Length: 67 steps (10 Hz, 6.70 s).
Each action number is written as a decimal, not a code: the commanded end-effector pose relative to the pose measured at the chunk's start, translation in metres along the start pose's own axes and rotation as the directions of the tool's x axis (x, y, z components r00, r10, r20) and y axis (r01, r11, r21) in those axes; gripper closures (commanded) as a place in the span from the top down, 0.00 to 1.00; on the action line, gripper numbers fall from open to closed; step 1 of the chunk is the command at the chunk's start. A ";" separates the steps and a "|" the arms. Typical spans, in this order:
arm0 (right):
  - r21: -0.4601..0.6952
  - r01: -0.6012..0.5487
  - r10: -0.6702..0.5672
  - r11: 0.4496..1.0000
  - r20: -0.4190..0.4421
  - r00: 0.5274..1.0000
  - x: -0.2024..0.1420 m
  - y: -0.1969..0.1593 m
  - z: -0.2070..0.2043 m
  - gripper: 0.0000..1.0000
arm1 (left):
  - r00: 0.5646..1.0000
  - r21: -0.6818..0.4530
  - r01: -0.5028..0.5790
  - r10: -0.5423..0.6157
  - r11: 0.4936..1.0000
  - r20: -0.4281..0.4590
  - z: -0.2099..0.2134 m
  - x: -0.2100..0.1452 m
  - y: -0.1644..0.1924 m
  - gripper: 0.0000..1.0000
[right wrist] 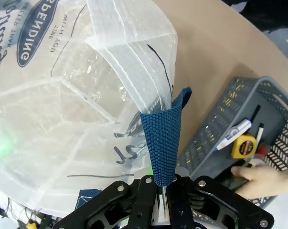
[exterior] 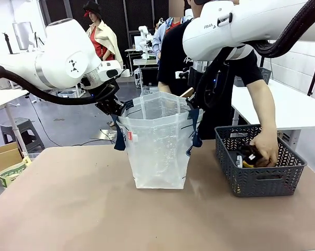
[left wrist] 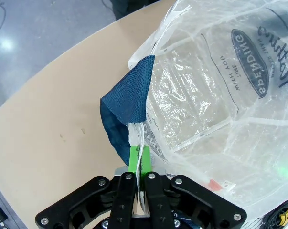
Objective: Transfer purchased items from the store into the shopping bag.
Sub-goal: Move the Reusable shopping bag to the right side of the table.
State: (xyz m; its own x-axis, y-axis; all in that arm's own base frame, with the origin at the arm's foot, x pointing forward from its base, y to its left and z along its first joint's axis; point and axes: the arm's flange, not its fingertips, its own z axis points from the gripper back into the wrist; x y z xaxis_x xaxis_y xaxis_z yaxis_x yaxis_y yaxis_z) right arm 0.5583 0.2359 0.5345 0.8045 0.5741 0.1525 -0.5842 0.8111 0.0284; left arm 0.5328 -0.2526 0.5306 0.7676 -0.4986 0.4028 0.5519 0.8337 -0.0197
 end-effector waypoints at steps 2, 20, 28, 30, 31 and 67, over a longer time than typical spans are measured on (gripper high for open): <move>-0.001 0.005 -0.005 1.000 0.000 1.000 0.000 -0.001 0.000 0.00 | 1.000 0.009 -0.003 0.003 1.000 -0.002 0.000 -0.001 0.001 0.00; -0.118 -0.047 0.064 0.992 0.149 0.987 -0.024 0.026 0.001 0.00 | 1.000 0.009 -0.003 0.003 1.000 -0.002 0.000 -0.001 0.001 0.00; -0.132 -0.049 0.064 0.990 0.109 0.992 -0.015 0.021 -0.001 0.00 | 1.000 0.009 -0.003 0.003 1.000 -0.002 0.000 -0.001 0.001 0.00; -0.132 -0.049 0.064 0.990 0.109 0.992 -0.015 0.021 -0.001 0.00 | 1.000 0.009 -0.003 0.003 1.000 -0.002 0.000 -0.001 0.001 0.00; -0.132 -0.049 0.064 0.990 0.109 0.992 -0.015 0.021 -0.001 0.00 | 1.000 0.009 -0.003 0.003 1.000 -0.002 0.000 -0.001 0.001 0.00; -0.132 -0.049 0.064 0.990 0.109 0.992 -0.015 0.021 -0.001 0.00 | 1.000 0.009 -0.003 0.003 1.000 -0.002 0.000 -0.001 0.001 0.00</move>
State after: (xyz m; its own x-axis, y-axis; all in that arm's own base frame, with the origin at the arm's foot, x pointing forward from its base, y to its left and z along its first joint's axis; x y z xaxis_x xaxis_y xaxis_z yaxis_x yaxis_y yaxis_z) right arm 0.5335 0.2444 0.5306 0.7498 0.6093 0.2582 -0.6048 0.7893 -0.1060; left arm 0.5328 -0.2532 0.5311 0.7668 -0.4991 0.4037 0.5526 0.8332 -0.0195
